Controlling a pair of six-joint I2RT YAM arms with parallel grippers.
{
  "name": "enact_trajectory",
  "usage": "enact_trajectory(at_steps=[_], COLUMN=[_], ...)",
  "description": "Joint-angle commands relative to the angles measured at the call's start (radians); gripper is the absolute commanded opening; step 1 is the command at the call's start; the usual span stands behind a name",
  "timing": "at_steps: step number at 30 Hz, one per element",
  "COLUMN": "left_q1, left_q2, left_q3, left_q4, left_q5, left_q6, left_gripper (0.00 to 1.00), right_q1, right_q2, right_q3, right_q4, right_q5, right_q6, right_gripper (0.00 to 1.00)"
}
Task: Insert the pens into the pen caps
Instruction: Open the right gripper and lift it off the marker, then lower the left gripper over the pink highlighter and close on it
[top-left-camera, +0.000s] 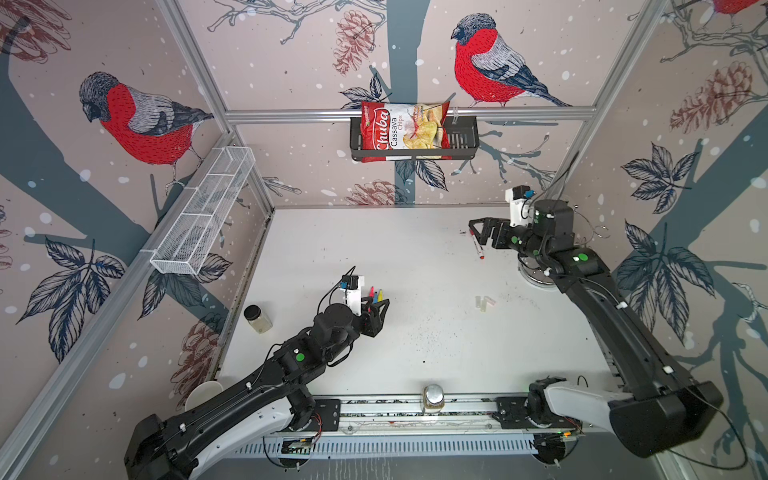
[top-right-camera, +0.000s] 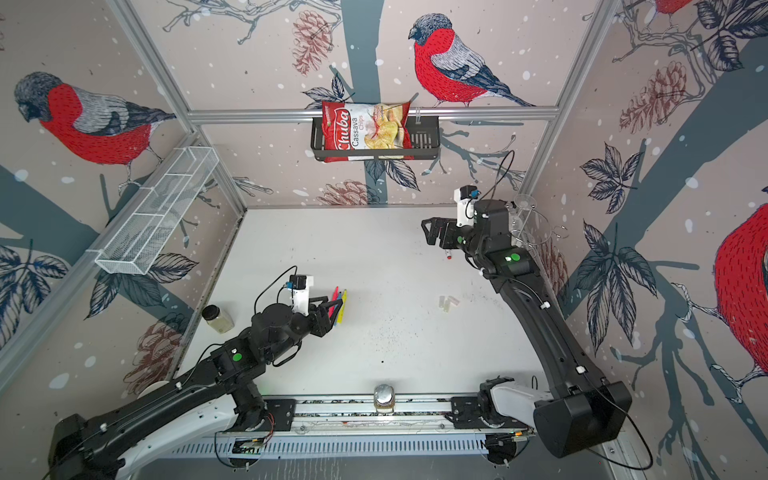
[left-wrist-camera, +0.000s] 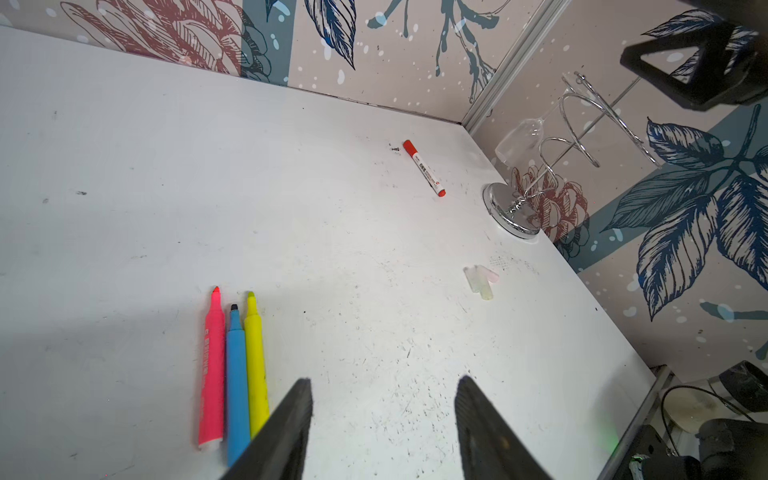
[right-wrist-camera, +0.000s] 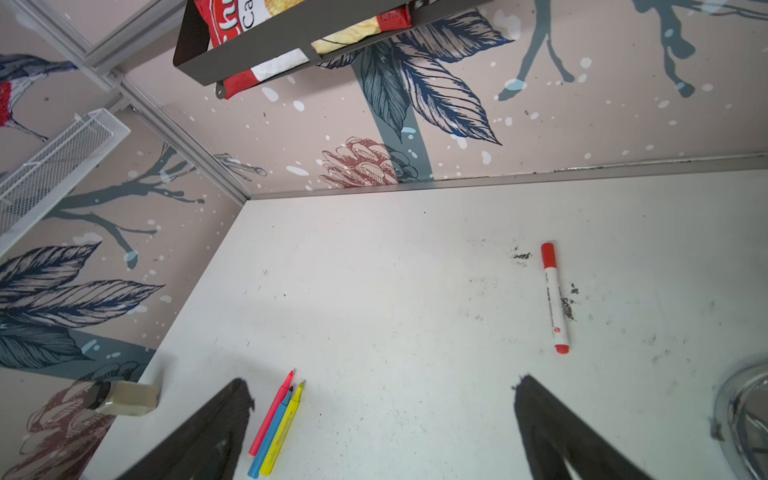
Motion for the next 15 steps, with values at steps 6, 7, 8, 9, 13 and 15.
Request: enact_trajectory(at_steps=[6, 7, 8, 9, 13, 15], left_q1=[0.079, 0.094, 0.11, 0.135, 0.218, 0.233], left_q2=[0.123, 0.14, 0.16, 0.182, 0.274, 0.317], left_q3=[0.048, 0.05, 0.048, 0.046, 0.039, 0.039], left_q4=[-0.037, -0.038, -0.035, -0.032, -0.024, -0.024], left_q5=[0.016, 0.016, 0.017, 0.026, 0.071, 0.064], left_q6=[-0.008, -0.008, -0.007, -0.005, 0.003, 0.01], left_gripper=[0.51, 0.5, 0.51, 0.51, 0.5, 0.5], right_q1=[-0.012, -0.011, -0.01, -0.009, 0.005, 0.013], right_q2=[-0.02, -0.018, -0.015, -0.014, -0.041, -0.071], right_q3=[-0.046, -0.041, -0.036, -0.032, -0.043, -0.06], right_q4=[0.039, 0.021, 0.006, -0.011, -0.036, -0.032], right_q5=[0.036, 0.032, 0.025, 0.016, -0.005, 0.002], right_q6=[0.087, 0.074, 0.063, 0.052, 0.017, 0.01], right_gripper=[1.0, 0.99, 0.99, 0.99, 1.0, 1.0])
